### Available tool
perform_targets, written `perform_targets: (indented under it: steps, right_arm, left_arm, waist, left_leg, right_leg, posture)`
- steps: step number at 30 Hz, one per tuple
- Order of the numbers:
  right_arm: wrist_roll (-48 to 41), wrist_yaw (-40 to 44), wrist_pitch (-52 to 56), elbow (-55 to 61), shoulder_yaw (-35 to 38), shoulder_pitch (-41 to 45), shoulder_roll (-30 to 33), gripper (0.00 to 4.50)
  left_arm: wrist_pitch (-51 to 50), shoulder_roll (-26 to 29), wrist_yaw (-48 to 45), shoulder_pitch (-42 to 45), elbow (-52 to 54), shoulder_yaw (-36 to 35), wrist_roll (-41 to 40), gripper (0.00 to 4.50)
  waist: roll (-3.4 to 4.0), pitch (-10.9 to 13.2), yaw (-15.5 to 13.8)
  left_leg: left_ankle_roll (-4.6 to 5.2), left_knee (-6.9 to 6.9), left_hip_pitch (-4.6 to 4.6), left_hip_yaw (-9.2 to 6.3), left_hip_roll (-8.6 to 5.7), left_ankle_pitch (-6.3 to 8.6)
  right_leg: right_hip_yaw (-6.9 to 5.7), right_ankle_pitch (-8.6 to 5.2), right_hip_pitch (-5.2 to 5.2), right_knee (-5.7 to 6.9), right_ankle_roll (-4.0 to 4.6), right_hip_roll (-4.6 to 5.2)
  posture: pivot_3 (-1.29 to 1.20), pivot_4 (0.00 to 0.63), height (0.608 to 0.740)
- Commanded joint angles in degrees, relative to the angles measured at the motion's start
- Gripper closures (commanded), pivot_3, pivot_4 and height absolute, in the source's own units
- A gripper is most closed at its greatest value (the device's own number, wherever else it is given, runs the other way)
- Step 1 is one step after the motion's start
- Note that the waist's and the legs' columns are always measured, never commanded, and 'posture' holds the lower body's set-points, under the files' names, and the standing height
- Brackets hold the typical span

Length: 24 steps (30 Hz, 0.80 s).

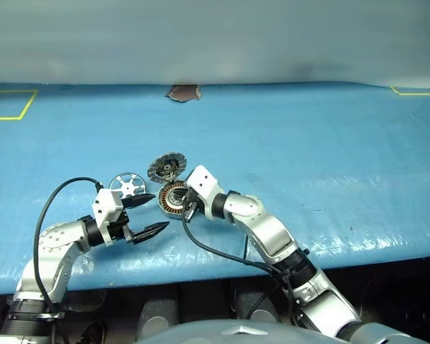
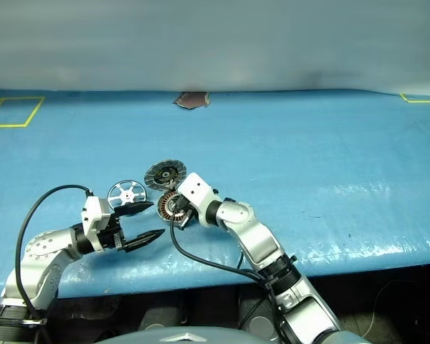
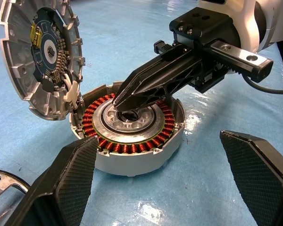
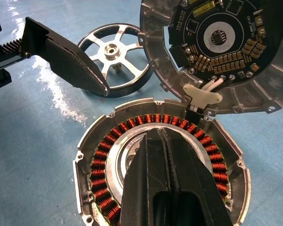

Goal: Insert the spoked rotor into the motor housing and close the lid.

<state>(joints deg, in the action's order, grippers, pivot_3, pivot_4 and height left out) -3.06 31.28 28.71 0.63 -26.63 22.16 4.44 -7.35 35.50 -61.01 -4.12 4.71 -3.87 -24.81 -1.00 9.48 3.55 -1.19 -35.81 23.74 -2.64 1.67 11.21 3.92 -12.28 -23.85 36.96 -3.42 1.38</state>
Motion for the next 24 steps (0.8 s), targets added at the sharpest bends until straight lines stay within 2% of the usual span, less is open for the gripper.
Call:
perform_targets:
  steps: [1,15,24]
  right_arm:
    - [-1.0,0.3,-0.5,-0.5,0.7,0.2,-1.4,4.48]
    - [-0.5,-1.3,-2.3,-5.6,2.3,0.2,-3.5,4.48]
    - [-3.1,-1.3,-0.6,-1.1,5.3,0.6,-3.8,4.48]
  left_arm:
    - [0.4,0.4,0.1,0.2,0.0,-0.5,0.4,0.0]
    - [0.2,0.4,0.5,0.0,0.2,-0.4,0.5,0.0]
    - [0.4,0.4,0.7,0.2,-0.4,-0.3,0.7,0.0]
  waist:
    - [0.0,0.0,0.0]
    - [0.0,0.0,0.0]
    - [0.0,0.0,0.1]
  left_leg:
    - [0.0,0.0,0.0,0.0,0.0,0.0]
    - [0.0,0.0,-0.03,0.0,0.0,0.0]
    - [0.0,0.06,0.0,0.0,0.0,0.0]
  right_leg:
    - [0.0,0.0,0.0,0.0,0.0,0.0]
    - [0.0,0.0,0.02,0.0,0.0,0.0]
    - [0.0,0.0,-0.02,-0.01,0.01,0.0]
  posture:
    - [0.0,0.15,0.74]
    - [0.0,0.15,0.74]
    - [0.0,0.15,0.74]
